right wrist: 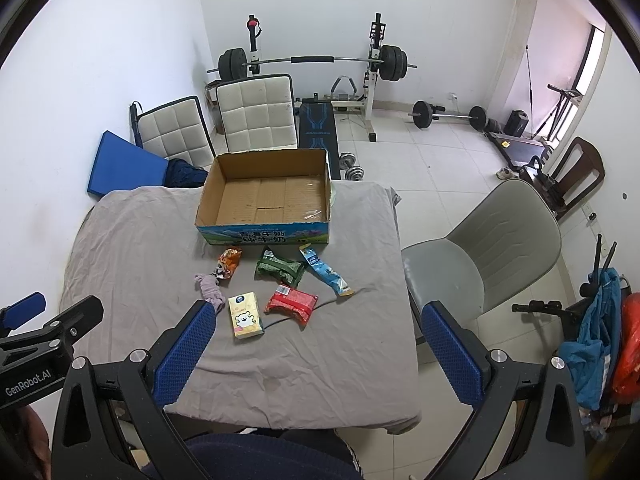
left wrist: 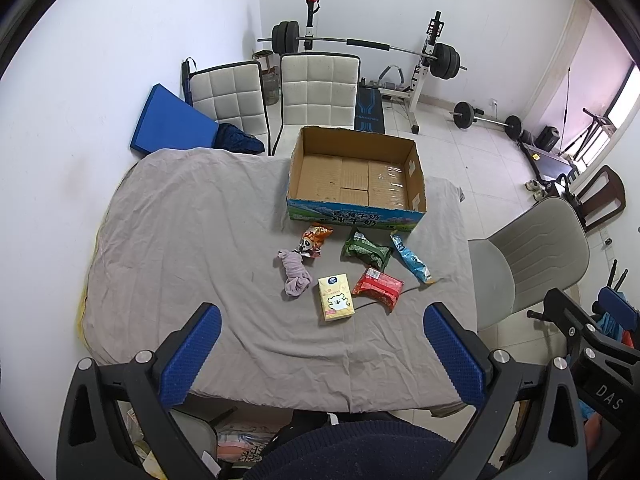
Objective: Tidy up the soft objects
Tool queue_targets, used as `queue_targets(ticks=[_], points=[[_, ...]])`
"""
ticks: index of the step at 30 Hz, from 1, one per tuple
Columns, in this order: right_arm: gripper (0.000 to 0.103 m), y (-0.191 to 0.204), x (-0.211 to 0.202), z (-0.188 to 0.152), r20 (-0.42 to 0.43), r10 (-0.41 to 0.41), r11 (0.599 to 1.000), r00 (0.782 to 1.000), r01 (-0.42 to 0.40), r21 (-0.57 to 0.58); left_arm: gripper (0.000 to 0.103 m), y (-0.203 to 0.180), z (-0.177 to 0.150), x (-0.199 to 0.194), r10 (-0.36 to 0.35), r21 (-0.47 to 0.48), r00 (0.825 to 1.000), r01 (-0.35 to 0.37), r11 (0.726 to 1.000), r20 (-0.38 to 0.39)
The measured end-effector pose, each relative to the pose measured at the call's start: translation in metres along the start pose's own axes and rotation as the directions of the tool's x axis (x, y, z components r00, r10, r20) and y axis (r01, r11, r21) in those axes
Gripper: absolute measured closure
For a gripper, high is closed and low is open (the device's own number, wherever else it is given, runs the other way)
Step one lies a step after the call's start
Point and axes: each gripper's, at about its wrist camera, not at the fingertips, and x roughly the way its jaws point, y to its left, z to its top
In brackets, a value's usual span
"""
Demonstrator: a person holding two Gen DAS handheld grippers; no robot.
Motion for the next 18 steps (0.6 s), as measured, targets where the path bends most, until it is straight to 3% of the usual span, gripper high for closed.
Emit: queue_targets(ticks=[11, 18], points=[[0.000, -0.010, 0.024, 0.005, -0.047, 0.023, 0.999, 0.999, -0.022, 0.023, 0.000, -0.003, 0.003, 0.018, 0.010, -0.002, 0.999, -0.010, 1.000, -0.032], [0.000, -0.024, 0.119, 0.011, -0.188, 0.040, 0.999, 0.981, -0.042, -0.007, 0.000, -0.003, 0.012, 0.093, 0.030, -0.024, 0.992, -0.033, 0.999, -0.126]])
